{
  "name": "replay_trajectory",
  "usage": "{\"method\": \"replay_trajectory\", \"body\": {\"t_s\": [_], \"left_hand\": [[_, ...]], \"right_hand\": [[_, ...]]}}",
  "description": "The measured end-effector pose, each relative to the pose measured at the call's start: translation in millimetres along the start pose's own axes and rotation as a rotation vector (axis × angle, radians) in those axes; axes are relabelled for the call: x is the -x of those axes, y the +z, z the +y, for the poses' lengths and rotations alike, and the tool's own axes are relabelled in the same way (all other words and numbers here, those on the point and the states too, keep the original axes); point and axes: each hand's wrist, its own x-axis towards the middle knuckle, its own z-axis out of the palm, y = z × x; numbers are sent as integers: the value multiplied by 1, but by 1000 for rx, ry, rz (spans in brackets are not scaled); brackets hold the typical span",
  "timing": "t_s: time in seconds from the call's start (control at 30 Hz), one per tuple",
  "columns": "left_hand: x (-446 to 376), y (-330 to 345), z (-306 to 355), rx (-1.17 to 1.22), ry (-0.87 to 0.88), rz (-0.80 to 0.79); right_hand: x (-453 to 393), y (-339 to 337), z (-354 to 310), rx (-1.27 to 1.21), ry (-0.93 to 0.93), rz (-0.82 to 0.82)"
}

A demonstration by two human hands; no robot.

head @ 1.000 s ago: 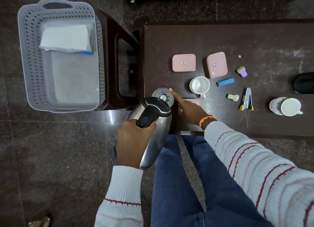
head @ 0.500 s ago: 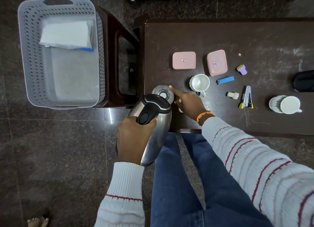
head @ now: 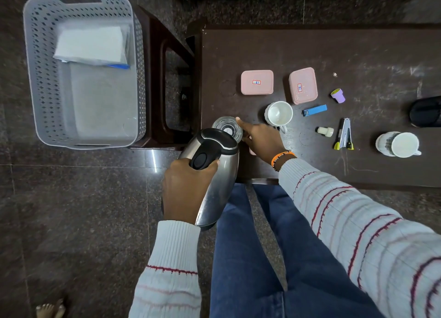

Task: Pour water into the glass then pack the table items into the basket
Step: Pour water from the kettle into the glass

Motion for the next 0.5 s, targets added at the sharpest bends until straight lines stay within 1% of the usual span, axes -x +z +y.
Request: {"method": "replay_trajectory", "body": {"t_s": [0.5], "left_hand": [[-3,0,4,-25,10,-10]], "right_hand": [[-3,-3,-1,22,-12,-24]]}}
